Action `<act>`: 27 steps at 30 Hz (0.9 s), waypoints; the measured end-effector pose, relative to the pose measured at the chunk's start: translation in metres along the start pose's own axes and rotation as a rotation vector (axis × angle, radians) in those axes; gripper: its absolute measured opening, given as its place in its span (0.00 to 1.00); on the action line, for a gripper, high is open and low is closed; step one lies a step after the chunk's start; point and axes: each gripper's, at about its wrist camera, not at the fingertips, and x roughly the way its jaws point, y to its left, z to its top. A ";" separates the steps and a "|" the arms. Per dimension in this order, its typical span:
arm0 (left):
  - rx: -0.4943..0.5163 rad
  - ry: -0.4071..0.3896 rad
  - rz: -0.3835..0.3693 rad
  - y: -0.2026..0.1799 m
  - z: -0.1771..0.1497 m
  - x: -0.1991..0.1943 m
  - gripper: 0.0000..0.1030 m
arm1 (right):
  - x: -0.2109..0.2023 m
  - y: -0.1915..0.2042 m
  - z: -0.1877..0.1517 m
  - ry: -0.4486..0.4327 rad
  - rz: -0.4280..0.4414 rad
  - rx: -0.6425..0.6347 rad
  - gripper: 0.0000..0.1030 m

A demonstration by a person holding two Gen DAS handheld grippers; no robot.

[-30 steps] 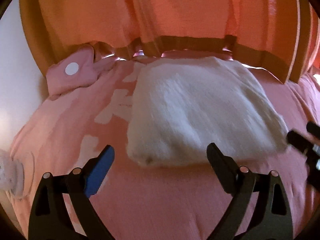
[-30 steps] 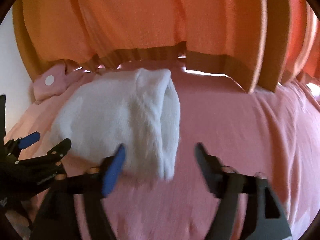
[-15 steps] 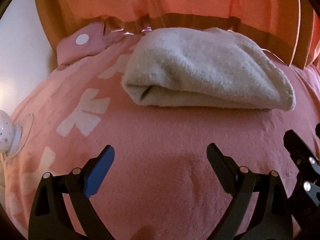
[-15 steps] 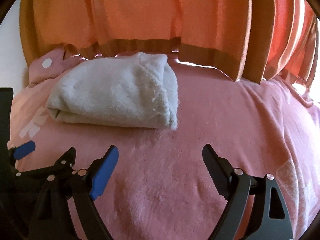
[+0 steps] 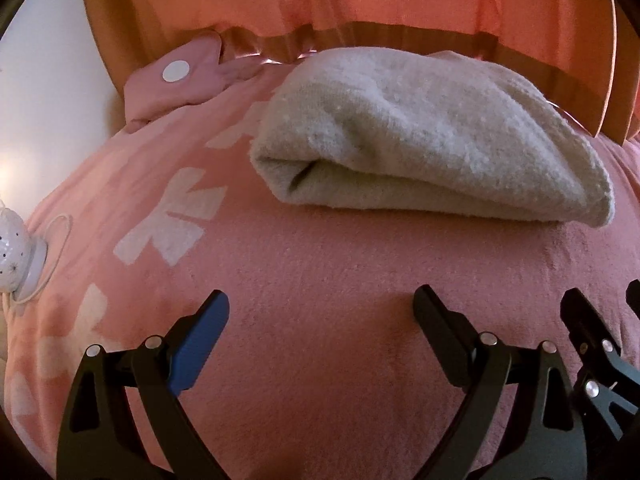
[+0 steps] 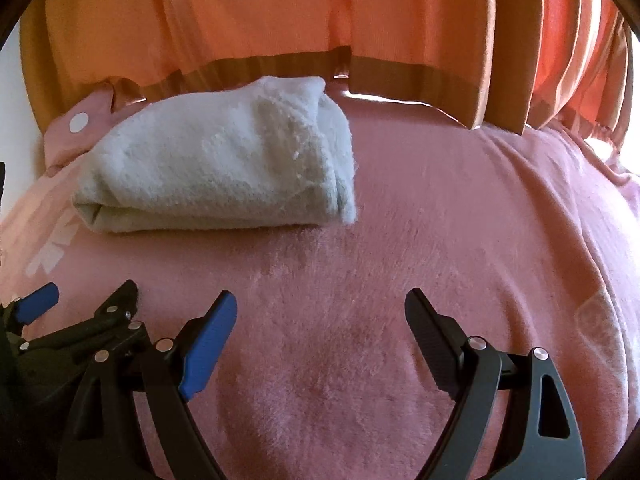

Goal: Fold small clothes

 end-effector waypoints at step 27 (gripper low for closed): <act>0.000 -0.004 0.009 -0.001 -0.003 -0.003 0.87 | -0.002 -0.001 0.001 -0.006 -0.009 -0.008 0.82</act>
